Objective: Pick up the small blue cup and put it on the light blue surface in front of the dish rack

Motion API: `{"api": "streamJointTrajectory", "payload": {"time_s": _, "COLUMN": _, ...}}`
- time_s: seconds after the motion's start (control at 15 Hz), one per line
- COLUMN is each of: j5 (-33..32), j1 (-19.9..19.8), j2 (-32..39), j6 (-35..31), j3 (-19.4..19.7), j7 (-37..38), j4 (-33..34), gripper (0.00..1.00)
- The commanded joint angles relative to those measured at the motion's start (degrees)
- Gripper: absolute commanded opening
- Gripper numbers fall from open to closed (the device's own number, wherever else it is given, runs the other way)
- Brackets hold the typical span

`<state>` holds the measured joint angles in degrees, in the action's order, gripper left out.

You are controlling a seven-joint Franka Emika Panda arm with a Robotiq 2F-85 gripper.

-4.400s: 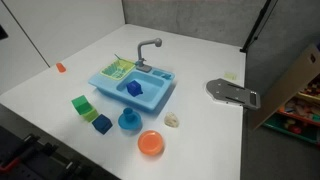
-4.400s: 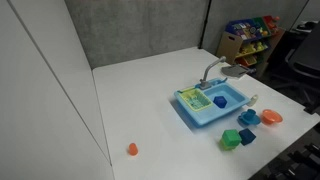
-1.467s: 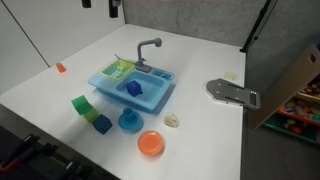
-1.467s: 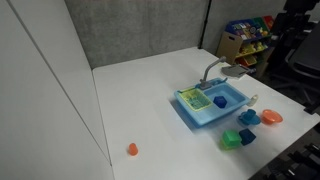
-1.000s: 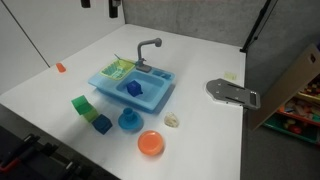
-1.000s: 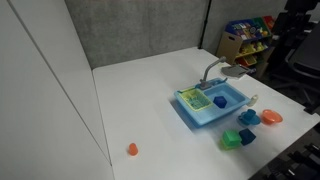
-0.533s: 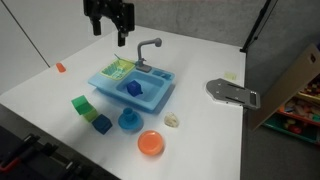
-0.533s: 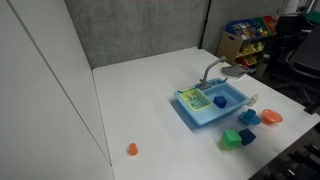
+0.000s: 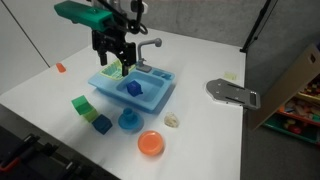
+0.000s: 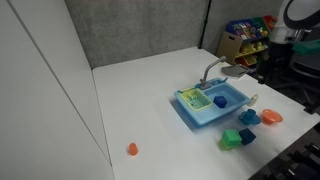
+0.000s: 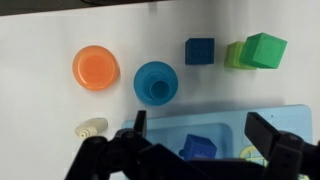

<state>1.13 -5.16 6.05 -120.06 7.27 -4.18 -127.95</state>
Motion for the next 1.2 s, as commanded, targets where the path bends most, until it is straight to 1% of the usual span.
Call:
{"api": "streamJointTrajectory", "payload": {"time_s": 0.0, "j5": 0.7, "j1": -1.0, "j2": 3.7, "j6": -3.9, "j3": -0.2, "j7": 0.3, "j4": 0.4, "gripper": 1.00}}
{"api": "streamJointTrajectory", "payload": {"time_s": 0.53, "j5": 1.9, "j1": -1.6, "j2": 12.3, "j6": -13.3, "j3": -1.3, "j7": -0.2, "j4": 2.2, "gripper": 1.00}}
{"api": "streamJointTrajectory", "payload": {"time_s": 0.8, "j5": 3.9, "j1": -2.2, "j2": 17.7, "j6": -15.0, "j3": -2.7, "j7": -1.9, "j4": 4.2, "gripper": 1.00}}
{"api": "streamJointTrajectory", "payload": {"time_s": 1.0, "j5": 4.6, "j1": -2.7, "j2": 21.8, "j6": -14.5, "j3": -3.3, "j7": -1.8, "j4": 6.8, "gripper": 1.00}}
{"api": "streamJointTrajectory", "payload": {"time_s": 1.07, "j5": 4.7, "j1": -2.9, "j2": 22.5, "j6": -14.5, "j3": -3.4, "j7": -1.9, "j4": 7.4, "gripper": 1.00}}
{"api": "streamJointTrajectory", "payload": {"time_s": 1.13, "j5": 4.9, "j1": -3.3, "j2": 21.2, "j6": -14.7, "j3": -3.6, "j7": -3.0, "j4": 6.7, "gripper": 1.00}}
